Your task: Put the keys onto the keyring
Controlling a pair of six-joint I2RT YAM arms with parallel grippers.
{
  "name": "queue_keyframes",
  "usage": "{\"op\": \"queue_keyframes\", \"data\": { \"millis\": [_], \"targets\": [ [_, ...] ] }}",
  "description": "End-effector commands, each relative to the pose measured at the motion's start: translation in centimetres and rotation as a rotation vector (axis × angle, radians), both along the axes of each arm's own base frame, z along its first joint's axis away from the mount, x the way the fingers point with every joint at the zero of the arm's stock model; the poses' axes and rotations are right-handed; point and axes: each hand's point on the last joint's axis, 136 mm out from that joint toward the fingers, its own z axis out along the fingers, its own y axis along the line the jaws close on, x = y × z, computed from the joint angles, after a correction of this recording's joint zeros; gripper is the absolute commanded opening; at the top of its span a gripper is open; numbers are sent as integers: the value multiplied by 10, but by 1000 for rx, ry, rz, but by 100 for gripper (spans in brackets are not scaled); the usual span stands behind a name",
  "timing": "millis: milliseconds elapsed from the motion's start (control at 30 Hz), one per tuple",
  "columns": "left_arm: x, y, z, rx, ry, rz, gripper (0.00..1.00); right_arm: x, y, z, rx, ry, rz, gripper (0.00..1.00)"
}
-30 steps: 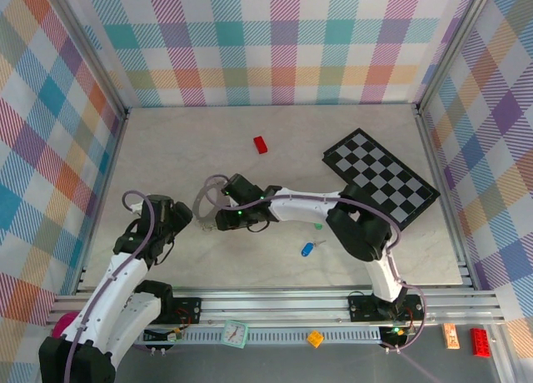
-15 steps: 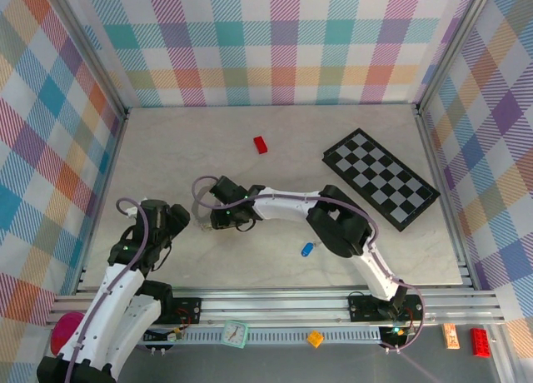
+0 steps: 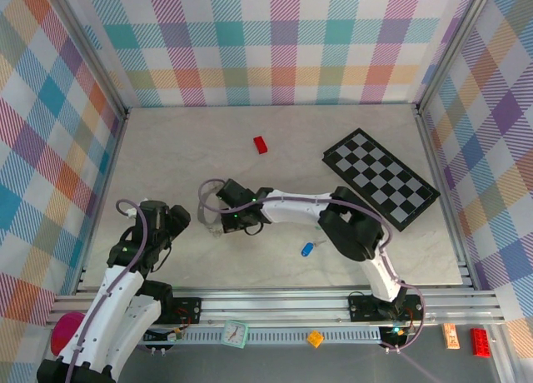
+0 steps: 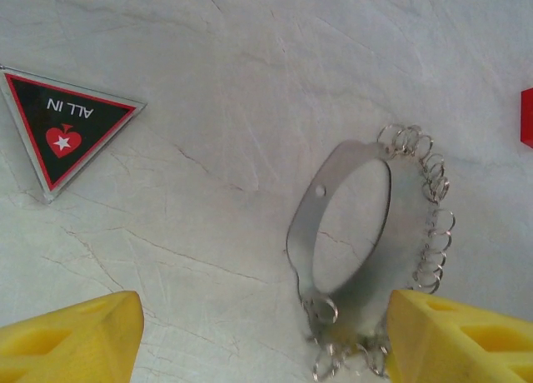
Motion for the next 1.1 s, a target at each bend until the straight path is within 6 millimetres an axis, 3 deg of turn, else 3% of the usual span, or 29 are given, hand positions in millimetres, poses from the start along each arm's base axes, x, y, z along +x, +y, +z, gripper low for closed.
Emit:
{"op": "queue_keyframes", "data": {
  "millis": [0,200,300,367,433,533,700,900,1067],
  "targets": [
    [3,-5,-2,-15,-5,-30,76,-10,-23,12,-34,-32,27,0],
    [13,-24,-3,-62,-17,-116,75,-23,-55,2,-71,-10,64,0],
    [19,-35,-5,-75,-11,-173,75,-27,-61,-2,-63,21,65,0],
    [21,-40,-8,-73,7,-191,75,-27,-60,3,-38,29,63,2],
    [25,-43,-9,-78,17,-190,75,-25,-57,12,-14,17,61,12],
    [29,-48,-9,-77,22,-191,75,-19,-57,30,5,-24,59,18],
    [26,-45,-12,-50,49,-162,75,-22,-64,54,17,-52,82,24],
    [14,-29,-16,-42,51,-59,74,-44,-54,56,59,27,64,28],
    [5,-19,-14,-33,39,-9,74,-49,-43,47,2,69,-74,33]
  ]
}}
